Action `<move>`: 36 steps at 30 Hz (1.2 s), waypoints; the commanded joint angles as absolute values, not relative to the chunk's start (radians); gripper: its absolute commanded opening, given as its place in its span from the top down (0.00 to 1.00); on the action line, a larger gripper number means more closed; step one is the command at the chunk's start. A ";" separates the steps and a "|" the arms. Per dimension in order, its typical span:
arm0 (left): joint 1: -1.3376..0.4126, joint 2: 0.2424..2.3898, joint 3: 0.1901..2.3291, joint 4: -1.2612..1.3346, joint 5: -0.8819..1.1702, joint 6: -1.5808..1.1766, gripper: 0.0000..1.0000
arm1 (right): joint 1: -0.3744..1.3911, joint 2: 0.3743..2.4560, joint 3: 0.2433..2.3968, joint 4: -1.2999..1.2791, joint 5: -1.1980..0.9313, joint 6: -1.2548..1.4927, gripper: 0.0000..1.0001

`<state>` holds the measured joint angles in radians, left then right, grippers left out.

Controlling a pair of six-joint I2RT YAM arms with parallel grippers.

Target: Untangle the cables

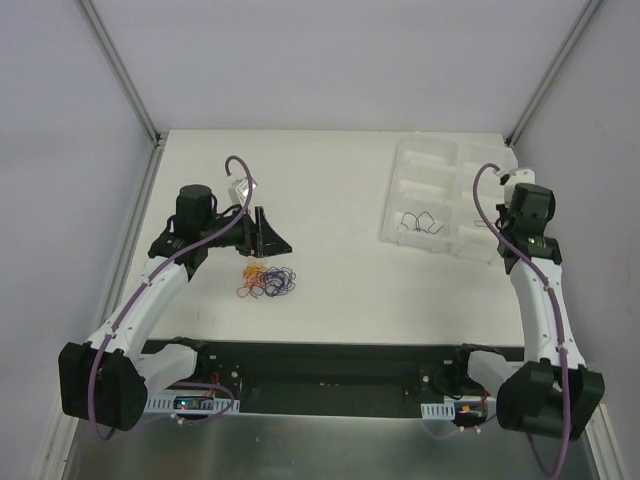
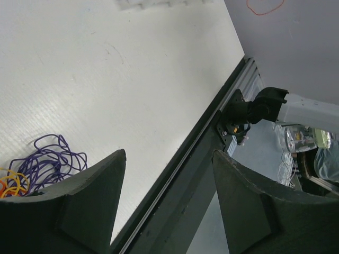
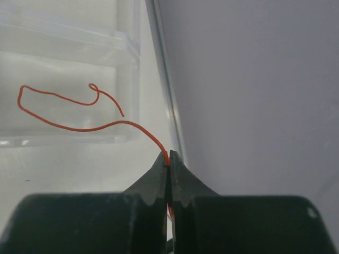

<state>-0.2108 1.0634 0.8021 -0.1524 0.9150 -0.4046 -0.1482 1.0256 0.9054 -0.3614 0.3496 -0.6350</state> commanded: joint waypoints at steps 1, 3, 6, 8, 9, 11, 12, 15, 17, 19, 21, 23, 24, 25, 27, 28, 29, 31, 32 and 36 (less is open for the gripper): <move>-0.227 1.068 0.804 -0.110 0.957 -0.400 0.35 | -0.059 1.175 1.034 -0.399 0.628 -0.894 1.00; -0.227 1.060 0.802 -0.110 0.957 -0.399 0.35 | -0.011 1.253 1.069 -0.399 0.728 -0.984 1.00; -0.229 1.055 0.798 -0.110 0.953 -0.393 0.35 | 0.044 1.293 1.081 -0.368 0.685 -1.037 1.00; -0.229 1.054 0.796 -0.110 0.953 -0.391 0.35 | 0.046 1.307 1.104 -0.388 0.567 -0.999 1.00; -0.229 1.051 0.795 -0.110 0.953 -0.391 0.35 | 0.048 1.324 1.120 -0.403 0.537 -0.990 1.00; -0.230 1.046 0.795 -0.110 0.951 -0.388 0.35 | 0.048 1.354 1.143 -0.437 0.476 -0.968 1.00; -0.232 1.048 0.793 -0.110 0.953 -0.387 0.35 | 0.049 1.356 1.140 -0.436 0.435 -0.966 1.00; -0.233 1.049 0.793 -0.110 0.954 -0.385 0.35 | 0.049 1.339 1.088 -0.359 0.348 -0.976 1.00; -0.235 1.052 0.795 -0.110 0.957 -0.385 0.34 | 0.049 1.344 1.080 -0.319 0.304 -0.986 1.00; -0.235 1.055 0.796 -0.110 0.957 -0.387 0.35 | 0.049 1.345 1.066 -0.292 0.235 -0.986 1.00; -0.235 1.058 0.795 -0.109 0.954 -0.385 0.35 | 0.048 1.347 1.054 -0.259 0.174 -0.983 1.00; -0.235 1.055 0.793 -0.110 0.954 -0.383 0.35 | 0.048 1.347 1.032 -0.213 0.143 -0.986 1.00; -0.235 1.055 0.793 -0.110 0.954 -0.383 0.35 | 0.048 1.350 1.023 -0.190 0.132 -0.986 1.00; -0.235 1.052 0.793 -0.110 0.954 -0.382 0.35 | 0.046 1.354 1.017 -0.174 0.118 -0.986 1.00; -0.235 1.054 0.793 -0.110 0.954 -0.382 0.35 | 0.038 1.364 1.005 -0.147 0.077 -0.989 1.00; -0.235 1.055 0.793 -0.110 0.953 -0.380 0.35 | 0.032 1.367 0.991 -0.135 0.060 -0.997 1.00; -0.235 1.055 0.792 -0.110 0.953 -0.380 0.35 | 0.026 1.371 0.973 -0.115 0.057 -1.000 1.00; -0.235 1.052 0.790 -0.110 0.953 -0.379 0.35 | 0.005 1.364 0.941 -0.092 0.046 -0.988 1.00; -0.235 1.051 0.790 -0.110 0.954 -0.379 0.35 | -0.020 1.350 0.913 -0.066 0.046 -0.976 1.00; -0.235 1.057 0.792 -0.110 0.957 -0.380 0.35 | -0.067 1.305 0.842 -0.005 0.051 -0.942 1.00</move>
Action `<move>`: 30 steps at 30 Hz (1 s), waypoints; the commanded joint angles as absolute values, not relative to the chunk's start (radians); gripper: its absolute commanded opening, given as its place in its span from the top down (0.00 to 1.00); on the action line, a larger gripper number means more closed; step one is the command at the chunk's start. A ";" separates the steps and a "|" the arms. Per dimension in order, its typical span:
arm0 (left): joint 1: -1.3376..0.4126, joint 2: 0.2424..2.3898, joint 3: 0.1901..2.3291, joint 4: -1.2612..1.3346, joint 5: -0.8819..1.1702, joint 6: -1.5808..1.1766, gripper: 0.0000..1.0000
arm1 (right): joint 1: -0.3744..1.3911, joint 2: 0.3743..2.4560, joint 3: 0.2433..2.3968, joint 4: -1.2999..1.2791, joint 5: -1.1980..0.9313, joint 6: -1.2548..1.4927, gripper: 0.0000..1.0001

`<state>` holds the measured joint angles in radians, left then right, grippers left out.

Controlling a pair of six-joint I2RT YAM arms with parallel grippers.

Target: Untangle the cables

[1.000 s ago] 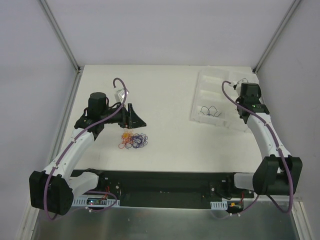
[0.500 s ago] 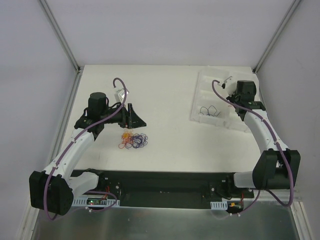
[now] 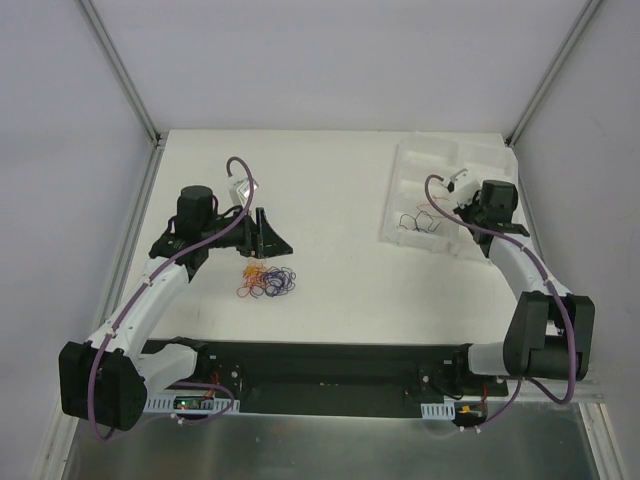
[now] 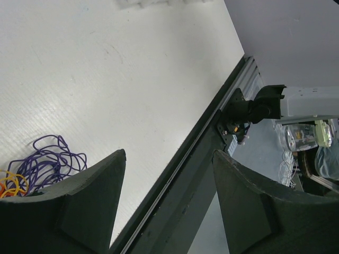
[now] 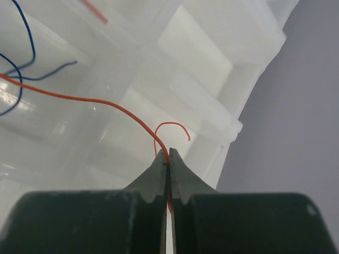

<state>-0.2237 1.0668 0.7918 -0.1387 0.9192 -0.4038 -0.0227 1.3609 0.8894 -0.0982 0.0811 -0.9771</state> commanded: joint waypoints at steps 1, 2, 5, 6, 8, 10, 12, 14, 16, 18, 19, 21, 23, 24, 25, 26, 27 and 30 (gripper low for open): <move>-0.235 1.057 0.792 -0.110 0.957 -0.380 0.34 | -0.080 1.302 0.833 -0.006 0.042 -0.933 1.00; -0.235 1.055 0.792 -0.110 0.956 -0.379 0.35 | -0.090 1.292 0.821 0.033 0.032 -0.921 1.00; -0.239 1.054 0.788 -0.110 0.953 -0.377 0.34 | -0.129 1.269 0.789 0.064 0.051 -0.884 1.00; -0.241 1.054 0.788 -0.110 0.954 -0.377 0.34 | -0.141 1.261 0.782 0.071 0.057 -0.871 1.00; -0.242 1.055 0.790 -0.110 0.953 -0.377 0.35 | -0.159 1.255 0.782 0.075 0.092 -0.853 1.00; -0.245 1.057 0.790 -0.110 0.954 -0.377 0.34 | -0.178 1.249 0.785 0.075 0.135 -0.844 1.00; -0.248 1.057 0.790 -0.110 0.957 -0.377 0.34 | -0.186 1.249 0.793 0.075 0.185 -0.850 1.00; -0.253 1.060 0.792 -0.112 0.960 -0.377 0.34 | -0.186 1.243 0.792 0.083 0.219 -0.859 1.00; -0.255 1.063 0.793 -0.110 0.962 -0.379 0.34 | -0.186 1.226 0.779 0.104 0.241 -0.864 1.00; -0.258 1.066 0.795 -0.109 0.962 -0.379 0.34 | -0.186 1.207 0.767 0.121 0.282 -0.876 1.00; -0.259 1.068 0.795 -0.112 0.963 -0.379 0.34 | -0.186 1.194 0.758 0.132 0.297 -0.882 1.00; -0.259 1.071 0.795 -0.110 0.963 -0.380 0.35 | -0.186 1.178 0.750 0.147 0.330 -0.890 1.00; -0.261 1.071 0.795 -0.110 0.966 -0.380 0.34 | -0.186 1.169 0.755 0.150 0.363 -0.894 1.00; -0.262 1.071 0.795 -0.112 0.966 -0.380 0.35 | -0.186 1.166 0.756 0.150 0.386 -0.899 1.00; -0.262 1.071 0.795 -0.110 0.965 -0.380 0.35 | -0.186 1.166 0.759 0.150 0.408 -0.907 1.00; -0.265 1.069 0.795 -0.110 0.966 -0.380 0.34 | -0.186 1.164 0.759 0.149 0.423 -0.920 1.00; -0.267 1.069 0.795 -0.110 0.966 -0.379 0.34 | -0.184 1.167 0.762 0.147 0.442 -0.928 1.00; -0.270 1.069 0.795 -0.110 0.968 -0.379 0.34 | -0.175 1.178 0.770 0.135 0.508 -0.956 1.00</move>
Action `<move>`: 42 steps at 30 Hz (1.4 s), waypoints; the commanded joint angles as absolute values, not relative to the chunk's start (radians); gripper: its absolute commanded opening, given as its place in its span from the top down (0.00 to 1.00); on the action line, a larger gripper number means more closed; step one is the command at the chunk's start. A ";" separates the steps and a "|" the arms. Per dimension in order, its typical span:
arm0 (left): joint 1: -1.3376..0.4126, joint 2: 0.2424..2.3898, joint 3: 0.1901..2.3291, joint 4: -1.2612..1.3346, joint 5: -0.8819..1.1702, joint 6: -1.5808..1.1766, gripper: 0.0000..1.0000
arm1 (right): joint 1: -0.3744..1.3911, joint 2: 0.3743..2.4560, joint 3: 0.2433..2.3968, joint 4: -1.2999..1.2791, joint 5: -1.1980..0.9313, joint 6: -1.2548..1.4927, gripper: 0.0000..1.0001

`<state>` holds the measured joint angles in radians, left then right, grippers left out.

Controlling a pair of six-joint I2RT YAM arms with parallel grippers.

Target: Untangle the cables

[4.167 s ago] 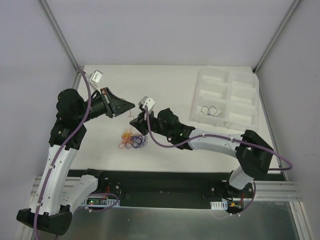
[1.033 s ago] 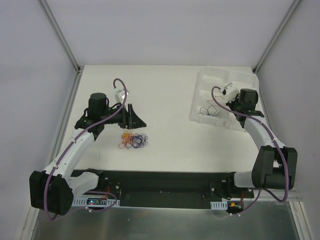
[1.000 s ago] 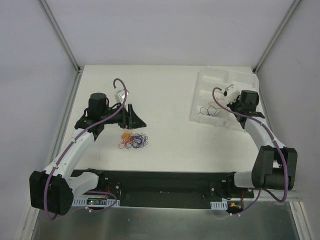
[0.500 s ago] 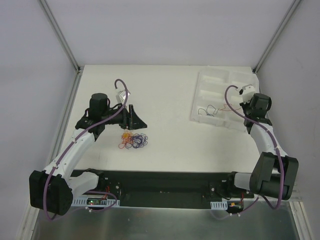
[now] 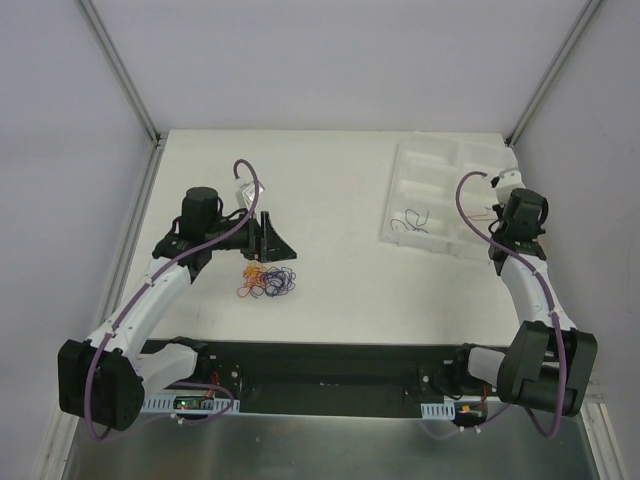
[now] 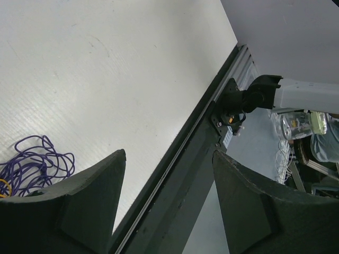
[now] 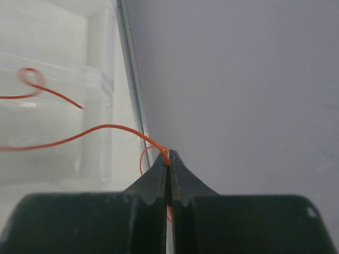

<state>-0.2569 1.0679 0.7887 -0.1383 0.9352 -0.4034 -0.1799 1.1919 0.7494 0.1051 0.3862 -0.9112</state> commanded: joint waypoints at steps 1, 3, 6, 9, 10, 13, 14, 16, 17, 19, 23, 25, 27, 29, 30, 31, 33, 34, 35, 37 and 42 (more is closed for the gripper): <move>-0.273 1.069 0.795 -0.110 0.966 -0.377 0.34 | -0.170 1.180 0.769 0.132 0.514 -0.971 1.00; -0.276 1.069 0.795 -0.109 0.969 -0.377 0.34 | -0.160 1.180 0.762 0.135 0.509 -0.977 1.00; -0.281 1.069 0.795 -0.110 0.971 -0.377 0.35 | -0.127 1.195 0.749 0.156 0.483 -1.029 1.00; -0.282 1.069 0.795 -0.110 0.971 -0.377 0.34 | -0.055 1.253 0.755 0.170 0.515 -1.116 1.00; -0.282 1.071 0.795 -0.110 0.969 -0.377 0.35 | -0.039 1.273 0.759 0.173 0.523 -1.138 1.00; -0.282 1.068 0.795 -0.110 0.971 -0.374 0.34 | -0.014 1.325 0.776 0.176 0.511 -1.170 1.00; -0.284 1.069 0.793 -0.110 0.968 -0.374 0.34 | -0.014 1.330 0.784 0.158 0.490 -1.164 1.00; -0.282 1.069 0.798 -0.113 0.968 -0.370 0.34 | -0.014 1.336 0.798 0.140 0.434 -1.147 1.00; -0.282 1.072 0.799 -0.118 0.966 -0.368 0.34 | -0.012 1.341 0.804 0.126 0.408 -1.147 1.00; -0.282 1.075 0.802 -0.121 0.968 -0.365 0.34 | -0.011 1.347 0.815 0.117 0.362 -1.147 1.00; -0.282 1.081 0.804 -0.126 0.965 -0.364 0.34 | -0.011 1.351 0.825 0.121 0.261 -1.132 1.00; -0.281 1.080 0.805 -0.126 0.966 -0.362 0.34 | -0.014 1.364 0.834 0.106 0.218 -1.109 1.00; -0.279 1.081 0.807 -0.127 0.966 -0.360 0.34 | -0.017 1.373 0.835 0.106 0.184 -1.083 1.00; -0.279 1.081 0.807 -0.129 0.966 -0.359 0.34 | -0.031 1.376 0.822 0.121 0.135 -1.046 1.00; -0.279 1.084 0.807 -0.130 0.965 -0.357 0.34 | -0.043 1.376 0.812 0.136 0.105 -1.029 1.00; -0.279 1.083 0.808 -0.132 0.965 -0.357 0.34 | -0.054 1.376 0.802 0.153 0.077 -1.010 1.00; -0.279 1.086 0.808 -0.132 0.965 -0.357 0.34 | -0.080 1.379 0.787 0.179 0.019 -0.979 1.00; -0.279 1.085 0.808 -0.132 0.963 -0.357 0.34 | -0.087 1.381 0.775 0.196 0.011 -0.973 1.00; -0.279 1.085 0.808 -0.130 0.965 -0.357 0.34 | -0.095 1.387 0.766 0.212 -0.024 -0.968 1.00; -0.279 1.086 0.808 -0.133 0.965 -0.357 0.34 | -0.104 1.400 0.761 0.224 -0.031 -0.959 1.00; -0.279 1.086 0.807 -0.133 0.960 -0.354 0.34 | -0.133 1.420 0.749 0.252 -0.035 -0.930 1.00</move>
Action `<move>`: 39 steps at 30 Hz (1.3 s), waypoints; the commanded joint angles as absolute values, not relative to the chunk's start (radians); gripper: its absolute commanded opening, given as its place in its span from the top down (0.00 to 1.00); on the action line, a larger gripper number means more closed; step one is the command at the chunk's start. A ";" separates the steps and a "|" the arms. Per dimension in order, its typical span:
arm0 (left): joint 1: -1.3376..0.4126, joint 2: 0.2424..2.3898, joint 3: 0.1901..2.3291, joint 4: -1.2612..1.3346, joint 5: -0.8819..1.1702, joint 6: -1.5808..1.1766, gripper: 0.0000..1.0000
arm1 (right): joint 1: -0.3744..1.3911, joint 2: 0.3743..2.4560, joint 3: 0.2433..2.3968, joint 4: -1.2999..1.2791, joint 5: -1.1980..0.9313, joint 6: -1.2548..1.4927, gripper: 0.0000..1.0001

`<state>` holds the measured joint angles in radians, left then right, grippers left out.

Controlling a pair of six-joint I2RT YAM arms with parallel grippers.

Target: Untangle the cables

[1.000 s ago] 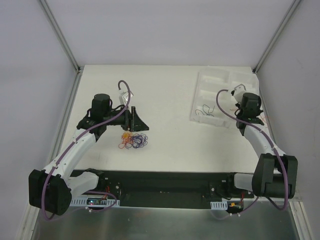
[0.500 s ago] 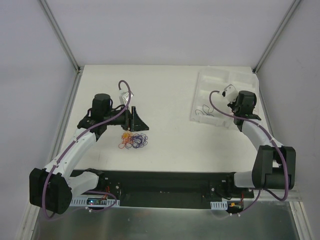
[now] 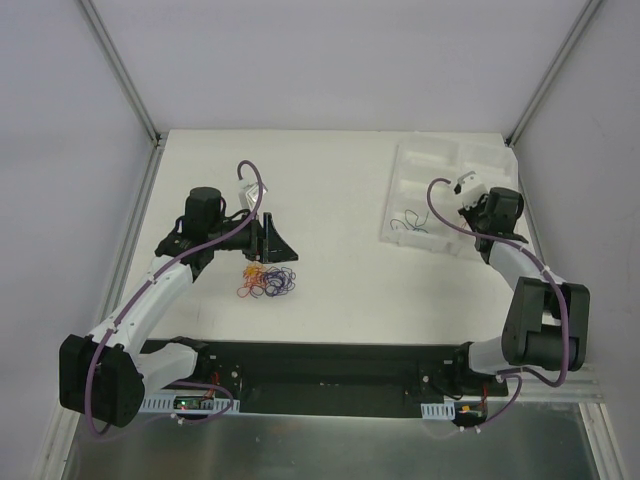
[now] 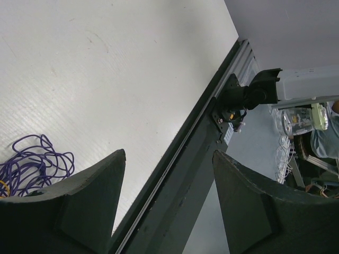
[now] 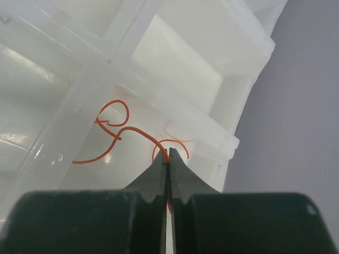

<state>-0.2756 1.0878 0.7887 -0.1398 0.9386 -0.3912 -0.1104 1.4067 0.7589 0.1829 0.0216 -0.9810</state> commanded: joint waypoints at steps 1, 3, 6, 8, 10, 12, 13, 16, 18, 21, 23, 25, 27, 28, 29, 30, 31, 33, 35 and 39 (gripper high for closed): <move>-0.279 1.085 0.807 -0.133 0.960 -0.354 0.34 | -0.140 1.427 0.743 0.256 -0.032 -0.925 1.00; -0.279 1.085 0.807 -0.133 0.963 -0.354 0.34 | -0.144 1.433 0.735 0.264 -0.025 -0.922 1.00; -0.279 1.085 0.807 -0.133 0.962 -0.356 0.34 | -0.143 1.448 0.750 0.239 -0.006 -0.922 1.00; -0.279 1.085 0.807 -0.133 0.962 -0.356 0.34 | -0.143 1.448 0.752 0.227 0.032 -0.925 1.00; -0.279 1.081 0.807 -0.133 0.960 -0.356 0.34 | -0.137 1.440 0.758 0.215 0.067 -0.917 0.93; -0.279 1.078 0.807 -0.133 0.957 -0.356 0.34 | -0.118 1.430 0.770 0.189 0.107 -0.922 0.79; -0.279 1.077 0.807 -0.136 0.953 -0.356 0.34 | -0.104 1.428 0.776 0.173 0.150 -0.930 0.73; -0.276 1.074 0.807 -0.143 0.940 -0.351 0.34 | -0.072 1.422 0.816 0.083 0.239 -0.931 0.62; -0.270 1.074 0.807 -0.146 0.934 -0.350 0.34 | -0.063 1.390 0.827 0.051 0.288 -0.895 0.56; -0.256 1.071 0.804 -0.146 0.917 -0.348 0.34 | -0.063 1.309 0.833 -0.021 0.282 -0.822 0.51; -0.247 1.068 0.801 -0.146 0.902 -0.348 0.34 | -0.063 1.252 0.831 -0.063 0.285 -0.767 0.43; -0.233 1.062 0.798 -0.146 0.887 -0.347 0.34 | -0.063 1.194 0.833 -0.104 0.298 -0.720 0.32; -0.218 1.055 0.793 -0.146 0.862 -0.347 0.34 | -0.060 1.131 0.841 -0.144 0.319 -0.665 0.08; -0.209 1.054 0.790 -0.146 0.853 -0.345 0.34 | -0.057 1.099 0.850 -0.164 0.322 -0.632 0.04; -0.200 1.052 0.788 -0.149 0.841 -0.347 0.34 | -0.048 1.066 0.863 -0.185 0.334 -0.586 0.04; -0.190 1.051 0.787 -0.150 0.825 -0.348 0.34 | -0.028 1.045 0.880 -0.207 0.371 -0.515 0.04; -0.180 1.052 0.787 -0.153 0.807 -0.351 0.34 | -0.008 1.026 0.905 -0.244 0.370 -0.423 0.04; -0.157 1.058 0.785 -0.166 0.746 -0.362 0.34 | 0.038 1.003 0.948 -0.322 0.228 -0.278 0.04; -0.127 1.069 0.784 -0.178 0.689 -0.380 0.34 | 0.121 0.986 0.960 -0.353 0.177 -0.119 0.04; -0.057 1.110 0.779 -0.209 0.568 -0.442 0.31 | 0.314 0.985 0.885 -0.228 0.054 0.213 0.04</move>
<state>-0.1127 1.0801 0.7864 -0.1764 0.7128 -0.3878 0.1646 0.9852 0.9260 -0.2649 0.2058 -0.2024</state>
